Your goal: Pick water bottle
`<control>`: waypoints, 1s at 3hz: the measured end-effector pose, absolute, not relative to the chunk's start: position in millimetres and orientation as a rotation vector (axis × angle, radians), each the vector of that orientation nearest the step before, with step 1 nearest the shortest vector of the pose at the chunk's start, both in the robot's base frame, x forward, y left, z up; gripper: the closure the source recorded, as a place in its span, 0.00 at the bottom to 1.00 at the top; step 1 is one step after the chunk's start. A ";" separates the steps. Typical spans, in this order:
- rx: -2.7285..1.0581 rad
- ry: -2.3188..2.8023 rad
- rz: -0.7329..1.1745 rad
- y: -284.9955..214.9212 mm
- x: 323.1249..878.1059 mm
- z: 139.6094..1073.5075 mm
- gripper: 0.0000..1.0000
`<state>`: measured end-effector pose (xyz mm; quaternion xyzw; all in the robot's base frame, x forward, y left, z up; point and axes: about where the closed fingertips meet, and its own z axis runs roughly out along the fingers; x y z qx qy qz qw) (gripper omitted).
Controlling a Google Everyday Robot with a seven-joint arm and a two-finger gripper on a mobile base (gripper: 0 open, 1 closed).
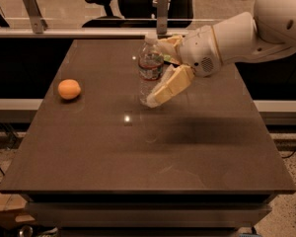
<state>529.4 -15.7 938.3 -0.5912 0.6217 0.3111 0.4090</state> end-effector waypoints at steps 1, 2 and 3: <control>-1.484 1.522 0.828 -8.0 539.2 937.2 0.00; -1.487 1.488 0.840 -2.9 550.9 938.8 0.01; -1.482 1.479 0.846 -2.2 562.0 939.7 0.20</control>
Offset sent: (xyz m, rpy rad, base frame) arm 0.0376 0.0140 0.0026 0.0875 -0.0306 0.0593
